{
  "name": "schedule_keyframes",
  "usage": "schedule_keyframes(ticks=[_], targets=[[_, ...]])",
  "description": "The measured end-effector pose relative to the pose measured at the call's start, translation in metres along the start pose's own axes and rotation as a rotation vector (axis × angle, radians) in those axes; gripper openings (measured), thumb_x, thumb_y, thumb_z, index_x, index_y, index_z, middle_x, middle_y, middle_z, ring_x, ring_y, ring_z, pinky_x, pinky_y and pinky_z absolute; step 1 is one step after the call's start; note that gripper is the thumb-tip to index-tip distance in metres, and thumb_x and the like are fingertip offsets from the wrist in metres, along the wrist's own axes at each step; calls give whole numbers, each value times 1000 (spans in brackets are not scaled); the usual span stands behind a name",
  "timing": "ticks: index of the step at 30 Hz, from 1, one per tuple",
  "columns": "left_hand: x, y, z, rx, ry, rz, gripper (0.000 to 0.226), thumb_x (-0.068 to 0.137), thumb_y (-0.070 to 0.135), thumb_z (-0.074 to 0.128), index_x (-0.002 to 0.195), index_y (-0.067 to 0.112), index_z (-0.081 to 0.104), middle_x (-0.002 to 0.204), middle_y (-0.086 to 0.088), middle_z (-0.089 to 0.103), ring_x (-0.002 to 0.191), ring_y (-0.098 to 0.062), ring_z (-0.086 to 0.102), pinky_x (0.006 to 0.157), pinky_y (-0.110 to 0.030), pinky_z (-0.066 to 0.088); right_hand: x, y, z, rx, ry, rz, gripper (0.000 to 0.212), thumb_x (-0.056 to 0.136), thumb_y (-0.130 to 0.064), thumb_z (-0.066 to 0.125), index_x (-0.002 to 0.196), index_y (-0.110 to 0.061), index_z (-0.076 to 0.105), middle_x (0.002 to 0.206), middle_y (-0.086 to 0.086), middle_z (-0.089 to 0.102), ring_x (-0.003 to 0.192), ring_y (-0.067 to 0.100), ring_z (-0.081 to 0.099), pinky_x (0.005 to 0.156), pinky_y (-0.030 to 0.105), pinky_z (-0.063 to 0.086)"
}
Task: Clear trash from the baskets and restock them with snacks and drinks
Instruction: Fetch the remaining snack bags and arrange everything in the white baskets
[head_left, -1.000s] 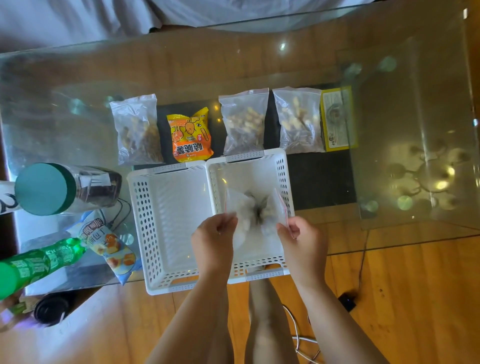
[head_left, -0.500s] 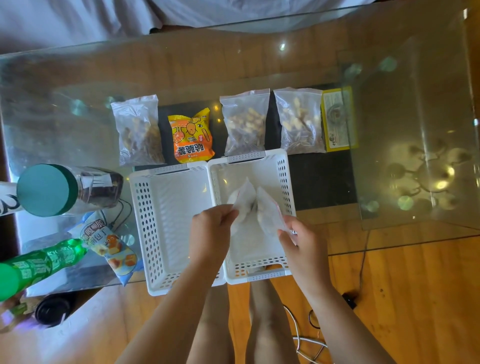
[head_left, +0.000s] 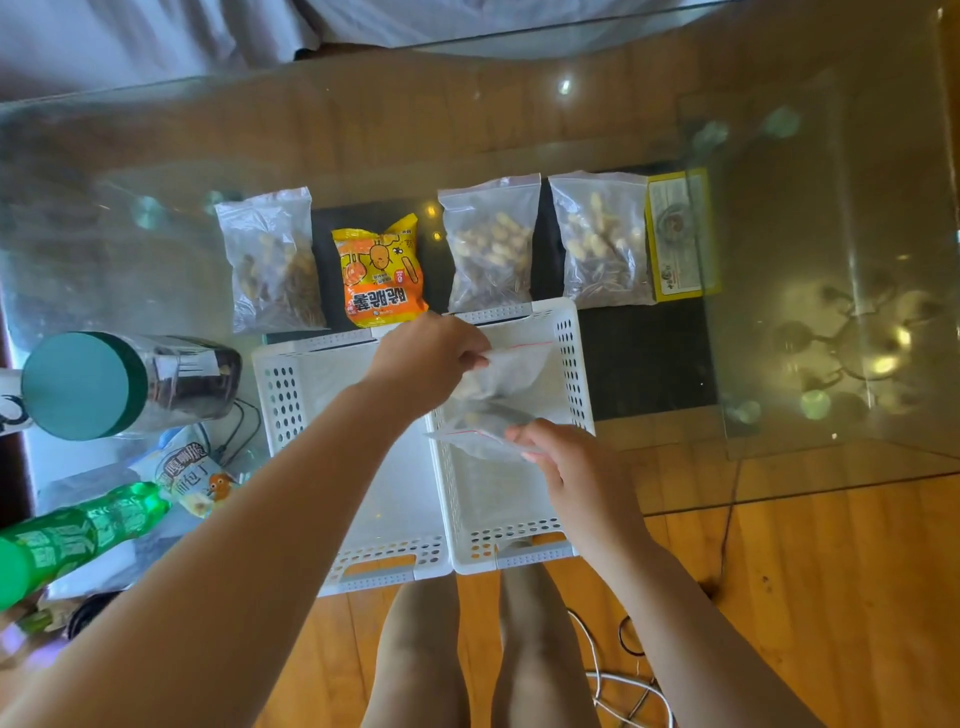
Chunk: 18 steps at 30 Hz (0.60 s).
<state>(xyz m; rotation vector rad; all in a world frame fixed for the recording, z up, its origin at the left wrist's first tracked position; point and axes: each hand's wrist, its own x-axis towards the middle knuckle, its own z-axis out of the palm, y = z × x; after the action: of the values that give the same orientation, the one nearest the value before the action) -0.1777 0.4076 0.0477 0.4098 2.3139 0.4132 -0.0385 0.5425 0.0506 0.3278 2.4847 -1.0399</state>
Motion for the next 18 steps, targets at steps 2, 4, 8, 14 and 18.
schedule_keyframes(ticks=[2,4,8,14,18], targets=[[4,-1,-5,21,-8,11,21,92,26,54,106,19,69,103,-8,69,98,-31,61,82,-41,52,14,-3,0,3,-39,-59,21,92,-14,51,106,-20,65,106,-2,69,96,15,62,76,22,47],[7,-4,-8,22,-8,15,23,92,28,54,108,20,69,103,-8,69,97,-31,61,81,-41,52,29,-7,-1,25,-99,-112,18,92,-13,50,102,-17,66,103,-2,70,95,14,63,75,18,44],[8,-9,-12,-45,-31,18,23,91,25,57,107,15,70,99,-10,71,95,-30,62,83,-41,52,55,-11,-2,77,-235,-162,17,92,-11,49,96,-10,66,100,3,71,93,18,65,80,23,48],[8,-16,-15,-155,55,-13,20,92,21,56,104,14,71,100,-6,72,92,-26,63,83,-43,52,72,-5,-1,165,-200,-93,18,90,-5,50,97,-9,67,98,3,73,93,17,66,82,31,51],[9,-16,-17,-162,56,0,25,92,21,56,112,15,69,108,-4,72,95,-23,64,85,-36,52,65,-6,3,220,-64,-60,17,88,-4,54,94,-10,69,96,2,73,90,12,66,80,10,43]])
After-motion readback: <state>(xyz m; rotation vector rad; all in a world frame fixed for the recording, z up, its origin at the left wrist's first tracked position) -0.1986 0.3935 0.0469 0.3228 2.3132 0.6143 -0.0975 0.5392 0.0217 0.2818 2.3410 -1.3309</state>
